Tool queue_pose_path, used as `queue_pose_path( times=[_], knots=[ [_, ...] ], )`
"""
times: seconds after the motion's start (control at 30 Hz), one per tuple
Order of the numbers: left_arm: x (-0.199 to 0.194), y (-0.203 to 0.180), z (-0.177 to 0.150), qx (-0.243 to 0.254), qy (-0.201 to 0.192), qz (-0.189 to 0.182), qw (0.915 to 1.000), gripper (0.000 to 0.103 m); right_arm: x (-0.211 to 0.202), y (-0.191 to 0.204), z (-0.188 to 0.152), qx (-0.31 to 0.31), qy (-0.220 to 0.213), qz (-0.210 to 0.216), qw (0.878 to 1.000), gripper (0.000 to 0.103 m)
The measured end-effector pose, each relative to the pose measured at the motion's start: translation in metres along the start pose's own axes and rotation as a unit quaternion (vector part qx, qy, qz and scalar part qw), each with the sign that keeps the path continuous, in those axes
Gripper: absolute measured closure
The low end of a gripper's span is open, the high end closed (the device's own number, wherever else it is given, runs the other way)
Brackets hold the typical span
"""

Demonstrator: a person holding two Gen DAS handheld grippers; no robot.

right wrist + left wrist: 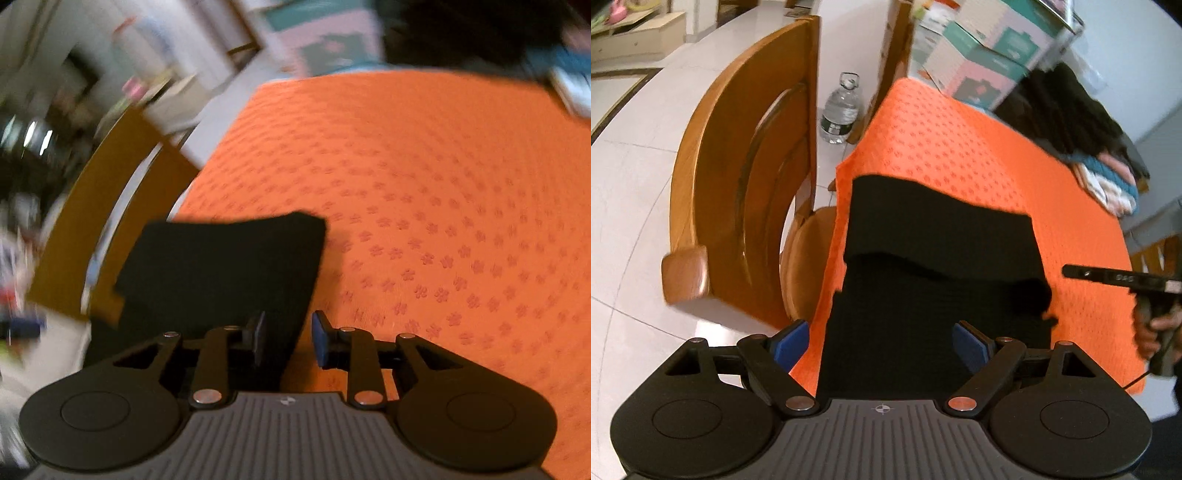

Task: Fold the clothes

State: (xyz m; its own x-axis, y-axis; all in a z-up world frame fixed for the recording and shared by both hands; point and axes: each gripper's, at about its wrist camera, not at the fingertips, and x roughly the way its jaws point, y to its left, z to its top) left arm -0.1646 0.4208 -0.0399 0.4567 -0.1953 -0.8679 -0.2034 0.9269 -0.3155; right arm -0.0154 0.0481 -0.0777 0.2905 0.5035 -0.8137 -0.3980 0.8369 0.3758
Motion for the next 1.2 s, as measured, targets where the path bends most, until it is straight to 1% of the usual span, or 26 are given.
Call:
queue_pose_path(
  times=[0.07,0.13,0.17,0.23,0.33,0.4,0.43,0.47,0.53,0.6,0.63,0.7,0.8,0.87,0.93,0.97,1.0,1.13,1.2],
  knots=[
    [-0.003,-0.003,-0.008,0.020,0.008,-0.001,0.9998,0.017,-0.013,0.019,-0.010,-0.072,0.016,-0.002,0.997,0.072],
    [-0.003,-0.005,-0.016,0.044,0.018,-0.009,0.9988,0.017,-0.022,0.038,-0.022,-0.138,0.038,0.001,0.990,0.072],
    [-0.003,-0.005,-0.019,0.053,0.023,-0.014,0.9982,0.017,-0.026,0.048,-0.029,-0.169,0.051,0.004,0.984,0.072],
    [-0.001,-0.006,-0.025,0.076,0.031,-0.020,0.9964,0.017,-0.031,0.067,-0.044,-0.237,0.075,0.000,0.969,0.072],
    [0.003,-0.009,-0.032,0.115,0.043,-0.023,0.9922,0.017,-0.036,0.098,-0.071,-0.355,0.095,0.005,0.930,0.072],
    [0.007,-0.014,-0.040,0.146,0.053,-0.021,0.9877,0.017,-0.037,0.114,-0.088,-0.415,0.106,0.026,0.903,0.072],
    [0.009,-0.016,-0.043,0.160,0.057,-0.021,0.9852,0.017,-0.037,0.120,-0.095,-0.436,0.111,0.038,0.892,0.072],
    [0.011,-0.019,-0.046,0.174,0.060,-0.021,0.9827,0.017,-0.035,0.126,-0.102,-0.453,0.115,0.045,0.883,0.071],
    [0.015,-0.024,-0.052,0.201,0.067,-0.021,0.9770,0.017,-0.031,0.134,-0.111,-0.483,0.123,0.054,0.865,0.065],
    [0.018,-0.028,-0.056,0.223,0.070,-0.023,0.9720,0.017,-0.027,0.143,-0.121,-0.513,0.129,0.062,0.847,0.055],
    [0.019,-0.029,-0.058,0.231,0.072,-0.023,0.9700,0.017,-0.025,0.147,-0.126,-0.527,0.133,0.066,0.837,0.055],
    [0.021,-0.031,-0.063,0.245,0.077,-0.023,0.9663,0.017,-0.021,0.151,-0.132,-0.549,0.141,0.068,0.821,0.055],
    [0.024,-0.034,-0.068,0.262,0.084,-0.021,0.9610,0.017,-0.018,0.160,-0.146,-0.596,0.151,0.058,0.786,0.054],
    [0.026,-0.036,-0.072,0.274,0.089,-0.019,0.9573,0.017,-0.014,0.161,-0.158,-0.631,0.155,0.048,0.759,0.050],
    [0.027,-0.039,-0.075,0.287,0.091,-0.015,0.9534,0.017,-0.012,0.163,-0.170,-0.661,0.153,0.034,0.733,0.050],
    [0.027,-0.040,-0.077,0.294,0.090,-0.011,0.9514,0.017,-0.011,0.163,-0.172,-0.671,0.151,0.027,0.725,0.050],
    [0.027,-0.039,-0.078,0.294,0.089,-0.012,0.9517,0.017,-0.010,0.163,-0.175,-0.679,0.150,0.021,0.718,0.050],
    [0.025,-0.037,-0.080,0.290,0.086,-0.012,0.9530,0.017,-0.008,0.156,-0.191,-0.720,0.153,0.002,0.676,0.050],
    [0.025,-0.037,-0.080,0.289,0.084,-0.011,0.9537,0.017,-0.008,0.152,-0.198,-0.737,0.148,-0.007,0.659,0.051]
  ],
)
